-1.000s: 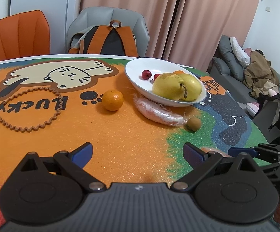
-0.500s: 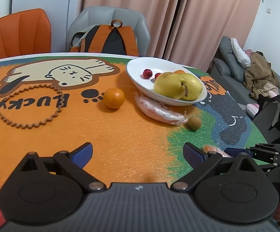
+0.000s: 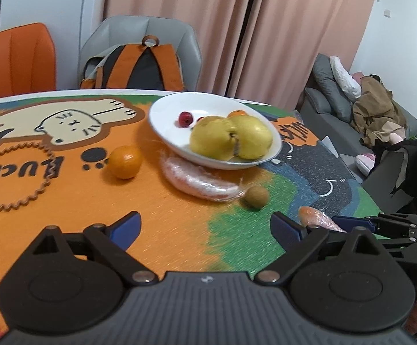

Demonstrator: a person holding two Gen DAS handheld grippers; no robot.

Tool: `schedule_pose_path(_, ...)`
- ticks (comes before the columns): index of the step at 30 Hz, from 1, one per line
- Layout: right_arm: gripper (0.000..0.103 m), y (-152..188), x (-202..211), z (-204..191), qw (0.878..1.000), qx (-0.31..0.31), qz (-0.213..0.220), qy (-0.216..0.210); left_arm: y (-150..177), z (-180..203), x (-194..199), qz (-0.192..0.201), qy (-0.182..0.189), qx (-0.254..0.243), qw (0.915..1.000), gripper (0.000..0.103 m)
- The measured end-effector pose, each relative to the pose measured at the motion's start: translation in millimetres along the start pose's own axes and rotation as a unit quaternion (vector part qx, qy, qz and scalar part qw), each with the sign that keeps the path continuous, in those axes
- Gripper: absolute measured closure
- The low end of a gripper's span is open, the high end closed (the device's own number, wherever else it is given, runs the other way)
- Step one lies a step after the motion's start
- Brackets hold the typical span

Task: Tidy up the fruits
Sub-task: 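Grasp the small brown fruit with the left tool while the right tool holds the wrapped item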

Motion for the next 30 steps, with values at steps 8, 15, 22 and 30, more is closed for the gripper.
schedule_pose_path(8,0.059,-3.7,5.6,24.6,1.0,-0.022,0.01,-0.002,-9.0,27.3,-17.4,-0.002,0.011,-0.018,0.9998,0.018)
schedule_pose_path(15,0.059,-5.1,8.1,48.1,0.999,-0.041,0.015,-0.006,-15.2,46.1,-38.5,-0.008,0.015,-0.025,0.9995,0.041)
schedule_pose_path(22,0.059,-5.5,6.5,63.4,0.999,-0.051,0.014,-0.009,-20.4,59.5,-55.9,-0.013,0.016,-0.033,0.9993,0.05)
schedule_pose_path(30,0.059,-6.5,5.3,72.9,0.998,-0.056,0.014,-0.012,-24.0,69.1,-75.2,-0.02,0.008,-0.042,0.9989,0.056)
Point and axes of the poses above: each gripper's, at about its wrist camera, not at the fingertips, and x roughly against the way its jaws point, z to its right, y to its underside, the point moved 2 cm from there along -x, roughly the way its jaws point, and after that the axes turned 3 degrees about -z, right-handed, at the moved point
